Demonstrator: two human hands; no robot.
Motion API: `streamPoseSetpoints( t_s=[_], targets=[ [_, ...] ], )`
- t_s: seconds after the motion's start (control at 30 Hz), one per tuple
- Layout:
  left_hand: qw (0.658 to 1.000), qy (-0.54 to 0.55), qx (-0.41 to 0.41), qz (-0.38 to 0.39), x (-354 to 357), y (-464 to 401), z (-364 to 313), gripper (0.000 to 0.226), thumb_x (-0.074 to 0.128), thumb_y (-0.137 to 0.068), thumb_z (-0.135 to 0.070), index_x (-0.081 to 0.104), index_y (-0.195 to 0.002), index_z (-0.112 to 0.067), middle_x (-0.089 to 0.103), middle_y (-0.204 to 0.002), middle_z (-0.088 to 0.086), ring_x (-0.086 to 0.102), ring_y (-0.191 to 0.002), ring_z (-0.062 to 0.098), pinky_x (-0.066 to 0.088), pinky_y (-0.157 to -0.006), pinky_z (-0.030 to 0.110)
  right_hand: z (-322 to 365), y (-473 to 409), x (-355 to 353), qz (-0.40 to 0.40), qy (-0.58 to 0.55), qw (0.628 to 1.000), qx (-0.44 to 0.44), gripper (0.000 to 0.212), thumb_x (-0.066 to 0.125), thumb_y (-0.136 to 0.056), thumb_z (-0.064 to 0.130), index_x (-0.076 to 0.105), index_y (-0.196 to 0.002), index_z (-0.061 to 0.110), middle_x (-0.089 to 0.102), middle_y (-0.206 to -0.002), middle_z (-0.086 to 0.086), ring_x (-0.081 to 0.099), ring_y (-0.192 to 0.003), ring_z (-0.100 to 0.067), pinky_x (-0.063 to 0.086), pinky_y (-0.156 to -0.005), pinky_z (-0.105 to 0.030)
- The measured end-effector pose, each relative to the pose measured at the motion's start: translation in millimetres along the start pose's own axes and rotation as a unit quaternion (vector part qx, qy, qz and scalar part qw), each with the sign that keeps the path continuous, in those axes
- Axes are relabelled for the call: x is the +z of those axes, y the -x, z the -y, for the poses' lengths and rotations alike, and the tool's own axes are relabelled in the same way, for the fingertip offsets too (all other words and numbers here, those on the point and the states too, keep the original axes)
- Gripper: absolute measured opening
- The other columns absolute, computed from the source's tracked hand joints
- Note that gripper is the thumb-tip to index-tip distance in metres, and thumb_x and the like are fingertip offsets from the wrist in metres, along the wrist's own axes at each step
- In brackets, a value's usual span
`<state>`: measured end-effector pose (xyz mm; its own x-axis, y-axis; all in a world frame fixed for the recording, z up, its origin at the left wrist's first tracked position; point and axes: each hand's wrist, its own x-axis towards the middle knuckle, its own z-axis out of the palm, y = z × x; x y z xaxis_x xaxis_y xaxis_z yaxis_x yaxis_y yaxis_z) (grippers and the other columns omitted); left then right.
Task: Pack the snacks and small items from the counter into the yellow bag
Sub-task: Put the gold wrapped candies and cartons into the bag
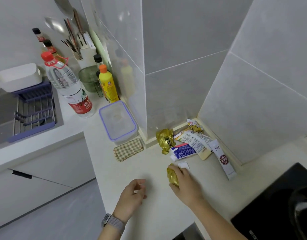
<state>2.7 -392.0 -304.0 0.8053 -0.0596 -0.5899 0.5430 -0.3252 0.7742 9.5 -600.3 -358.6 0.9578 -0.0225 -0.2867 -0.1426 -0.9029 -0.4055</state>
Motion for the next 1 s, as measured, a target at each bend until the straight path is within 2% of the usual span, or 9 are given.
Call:
streamPoseSetpoints(
  t_s=[0.13, 0.23, 0.33, 0.47, 0.57, 0.7, 0.8, 0.93, 1.0],
  targets=[
    [1.0, -0.005, 0.0, 0.012, 6, -6, -5, 0.017, 0.05, -0.092, -0.017, 0.058, -0.107, -0.021, 0.06, -0.098, 0.001, 0.066, -0.074, 0.013, 0.049, -0.063, 0.021, -4, 4, -3, 0.027, -0.134, 0.99, 0.034, 0.057, 0.064, -0.082, 0.039, 0.038, -0.133, 0.041, 0.05, -0.122, 0.009, 0.053, -0.109, -0.013, 0.047, -0.082, -0.02],
    [1.0, -0.008, 0.002, 0.021, 11, -14, -10, 0.015, 0.05, -0.093, -0.017, 0.058, -0.105, -0.022, 0.06, -0.098, 0.0, 0.065, -0.073, 0.013, 0.049, -0.064, 0.021, -7, 11, -18, 0.012, -0.308, 0.949, 0.06, 0.038, 0.068, -0.079, 0.026, 0.052, -0.109, 0.045, 0.061, -0.105, 0.013, 0.061, -0.093, -0.006, 0.052, -0.079, -0.022],
    [0.999, -0.012, 0.002, 0.031, 14, -21, -14, 0.013, 0.05, -0.093, -0.016, 0.059, -0.1, -0.024, 0.06, -0.096, -0.001, 0.065, -0.072, 0.012, 0.048, -0.063, 0.021, -5, 23, -31, 0.038, -0.479, 0.865, 0.144, 0.033, 0.069, -0.083, 0.021, 0.058, -0.11, 0.036, 0.065, -0.091, 0.006, 0.061, -0.075, -0.013, 0.057, -0.067, -0.029],
    [0.999, -0.032, 0.008, 0.043, 21, -31, -22, 0.014, 0.049, -0.092, -0.013, 0.059, -0.096, -0.023, 0.06, -0.092, -0.003, 0.064, -0.072, 0.012, 0.048, -0.063, 0.021, -3, 38, -40, -0.019, -0.688, 0.688, 0.229, 0.024, 0.071, -0.081, 0.017, 0.063, -0.101, 0.009, 0.062, -0.079, -0.008, 0.049, -0.055, -0.018, 0.049, -0.057, -0.036],
    [0.997, -0.056, 0.006, 0.046, 29, -45, -30, 0.017, 0.048, -0.091, -0.01, 0.059, -0.093, -0.023, 0.061, -0.094, 0.0, 0.062, -0.075, 0.015, 0.049, -0.067, 0.024, -8, 46, -45, -0.03, -0.747, 0.615, 0.252, 0.041, 0.073, -0.076, 0.031, 0.063, -0.106, 0.006, 0.065, -0.082, -0.01, 0.047, -0.055, -0.019, 0.045, -0.055, -0.033],
    [0.993, -0.113, 0.025, -0.01, 42, -76, -42, 0.024, 0.05, -0.089, -0.012, 0.059, -0.111, -0.011, 0.063, -0.108, 0.006, 0.058, -0.098, 0.022, 0.047, -0.089, 0.034, -13, 52, -47, -0.018, -0.748, 0.614, 0.253, 0.071, 0.079, -0.061, 0.047, 0.061, -0.115, 0.004, 0.06, -0.093, -0.015, 0.05, -0.058, -0.017, 0.048, -0.055, -0.033],
    [0.997, -0.076, -0.005, -0.014, 52, -95, -60, 0.035, 0.054, -0.091, -0.027, 0.055, -0.119, -0.006, 0.058, -0.115, 0.006, 0.055, -0.104, 0.026, 0.046, -0.096, 0.036, -14, 52, -54, -0.031, -0.751, 0.61, 0.251, 0.069, 0.077, -0.061, 0.045, 0.061, -0.114, 0.004, 0.058, -0.086, -0.012, 0.05, -0.057, -0.018, 0.048, -0.053, -0.032],
    [0.998, -0.068, -0.008, 0.017, 65, -114, -81, 0.029, 0.057, -0.075, -0.045, 0.06, -0.079, -0.017, 0.061, -0.086, -0.002, 0.055, -0.089, 0.024, 0.044, -0.07, 0.028, -12, 56, -62, -0.029, -0.767, 0.594, 0.24, 0.056, 0.074, -0.074, 0.038, 0.061, -0.114, 0.002, 0.063, -0.087, -0.014, 0.048, -0.056, -0.018, 0.047, -0.054, -0.033],
    [0.997, -0.076, -0.008, 0.018, 70, -124, -85, 0.033, 0.055, -0.071, -0.044, 0.064, -0.084, -0.015, 0.066, -0.091, 0.005, 0.058, -0.084, 0.023, 0.042, -0.068, 0.026, -12, 58, -66, -0.025, -0.77, 0.593, 0.236, 0.055, 0.074, -0.073, 0.037, 0.061, -0.113, 0.001, 0.064, -0.09, -0.018, 0.048, -0.055, -0.018, 0.047, -0.056, -0.034]
  ],
)
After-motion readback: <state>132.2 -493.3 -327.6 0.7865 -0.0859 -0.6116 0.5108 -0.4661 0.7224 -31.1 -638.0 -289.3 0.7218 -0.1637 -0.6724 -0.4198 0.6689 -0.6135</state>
